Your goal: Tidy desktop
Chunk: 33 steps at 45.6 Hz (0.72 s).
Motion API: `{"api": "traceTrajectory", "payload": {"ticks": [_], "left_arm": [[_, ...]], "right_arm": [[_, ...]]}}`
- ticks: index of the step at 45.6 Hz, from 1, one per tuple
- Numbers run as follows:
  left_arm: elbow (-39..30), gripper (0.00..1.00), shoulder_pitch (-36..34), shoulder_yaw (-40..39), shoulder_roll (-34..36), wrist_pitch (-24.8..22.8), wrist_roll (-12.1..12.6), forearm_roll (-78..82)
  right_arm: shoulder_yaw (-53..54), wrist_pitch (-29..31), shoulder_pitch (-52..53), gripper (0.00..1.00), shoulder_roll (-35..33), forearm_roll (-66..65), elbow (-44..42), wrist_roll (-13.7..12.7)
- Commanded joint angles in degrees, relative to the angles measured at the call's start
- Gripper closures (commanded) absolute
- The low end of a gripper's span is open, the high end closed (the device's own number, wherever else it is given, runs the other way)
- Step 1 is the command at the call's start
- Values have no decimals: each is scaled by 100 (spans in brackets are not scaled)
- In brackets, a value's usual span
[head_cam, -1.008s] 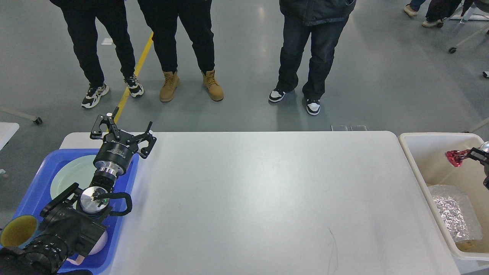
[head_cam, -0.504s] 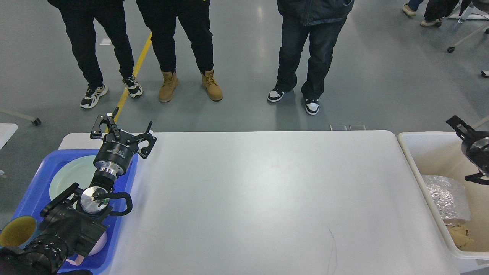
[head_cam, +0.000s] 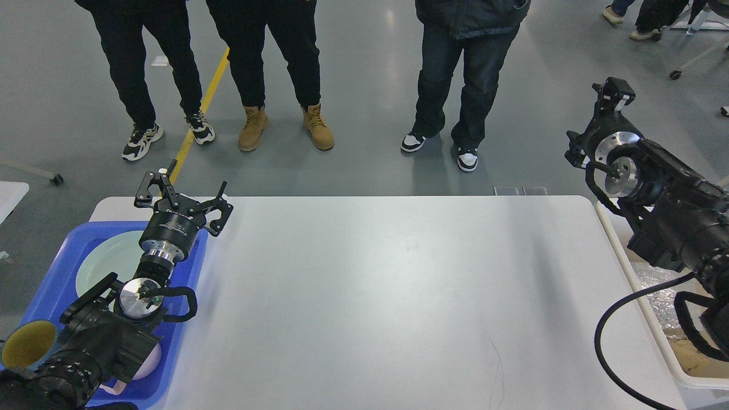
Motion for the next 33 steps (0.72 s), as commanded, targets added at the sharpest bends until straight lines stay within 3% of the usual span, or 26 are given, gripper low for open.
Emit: {"api": "traceTrajectory", "payload": {"ticks": [1,4,7,33], "left_arm": [[-4,4,0,1,1,0,0,0],[5,4,0,0,1,0,0,0],[-4,4,0,1,1,0,0,0],[-4,4,0,1,1,0,9,0]], "right_arm": [[727,45,-269,0,319,1,415,1477],[798,54,-419,0,425,1,599,1961],[833,54,-490,0,513,1,653,2103],[965,116,-1219,0,742,1,1039,2138]]}}
